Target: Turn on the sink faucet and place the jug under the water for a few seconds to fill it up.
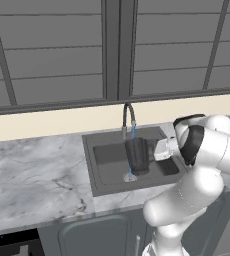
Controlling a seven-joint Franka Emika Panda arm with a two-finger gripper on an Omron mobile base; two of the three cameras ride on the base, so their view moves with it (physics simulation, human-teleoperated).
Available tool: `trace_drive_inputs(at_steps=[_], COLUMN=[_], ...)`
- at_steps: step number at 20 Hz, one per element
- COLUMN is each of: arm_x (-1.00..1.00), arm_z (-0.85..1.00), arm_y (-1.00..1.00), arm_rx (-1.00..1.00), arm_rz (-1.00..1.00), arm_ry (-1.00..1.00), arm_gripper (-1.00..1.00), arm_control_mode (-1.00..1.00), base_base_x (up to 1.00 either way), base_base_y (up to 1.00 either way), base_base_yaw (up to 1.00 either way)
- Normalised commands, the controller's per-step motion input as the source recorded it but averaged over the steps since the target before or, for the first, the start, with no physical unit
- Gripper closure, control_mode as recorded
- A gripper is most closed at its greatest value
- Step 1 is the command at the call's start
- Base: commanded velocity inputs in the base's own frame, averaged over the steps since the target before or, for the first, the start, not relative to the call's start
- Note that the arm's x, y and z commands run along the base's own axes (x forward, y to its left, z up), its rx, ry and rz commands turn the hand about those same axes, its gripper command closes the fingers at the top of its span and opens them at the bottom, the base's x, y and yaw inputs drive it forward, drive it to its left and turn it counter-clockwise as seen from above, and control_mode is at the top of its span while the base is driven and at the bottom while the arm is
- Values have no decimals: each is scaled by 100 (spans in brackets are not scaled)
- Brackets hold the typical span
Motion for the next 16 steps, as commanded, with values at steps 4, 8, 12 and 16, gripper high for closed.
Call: trace_drive_inputs(at_steps=[4, 8, 12, 16], arm_x=[13, 29, 46, 43], arm_z=[-18, -3, -10, -20], arm_y=[0, -5, 0, 0], arm_rx=[0, 0, 0, 0], arm_rz=[0, 0, 0, 0], arm_ry=[-8, -7, -5, 0], arm_gripper=[100, 100, 100, 100], arm_control_mode=[-100, -100, -100, -100], base_base_x=[0, 0, 0, 0], base_base_y=[0, 0, 0, 0], base_base_yaw=[0, 0, 0, 0])
